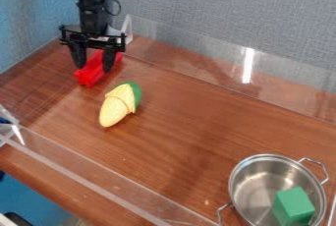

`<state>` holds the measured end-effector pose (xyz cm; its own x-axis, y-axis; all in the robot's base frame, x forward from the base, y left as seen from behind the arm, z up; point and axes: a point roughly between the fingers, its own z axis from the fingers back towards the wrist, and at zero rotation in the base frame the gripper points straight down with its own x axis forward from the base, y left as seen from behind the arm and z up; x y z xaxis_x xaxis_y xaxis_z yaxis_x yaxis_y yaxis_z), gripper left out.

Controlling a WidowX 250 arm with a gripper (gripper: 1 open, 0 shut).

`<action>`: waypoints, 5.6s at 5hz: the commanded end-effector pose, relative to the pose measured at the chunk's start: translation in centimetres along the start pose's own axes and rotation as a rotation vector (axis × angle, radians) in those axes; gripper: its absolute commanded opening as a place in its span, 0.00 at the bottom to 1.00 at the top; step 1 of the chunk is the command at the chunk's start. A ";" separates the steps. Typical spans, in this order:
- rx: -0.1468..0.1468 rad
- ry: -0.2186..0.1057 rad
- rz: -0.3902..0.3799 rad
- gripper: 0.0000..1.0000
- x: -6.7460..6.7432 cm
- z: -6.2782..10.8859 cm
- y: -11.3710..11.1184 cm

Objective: Put the red object to the right side of the table

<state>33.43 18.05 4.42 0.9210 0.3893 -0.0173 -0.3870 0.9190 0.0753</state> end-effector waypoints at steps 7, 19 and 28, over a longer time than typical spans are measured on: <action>-0.066 -0.064 0.167 0.00 0.7 0.1 0.3; -0.250 -0.224 -0.711 0.00 -9.1 10.9 -14.7; -0.242 -0.088 -0.815 0.00 -8.8 2.7 -16.4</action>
<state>30.90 -0.99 4.17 0.9138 -0.4035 0.0460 0.4051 0.8982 -0.1705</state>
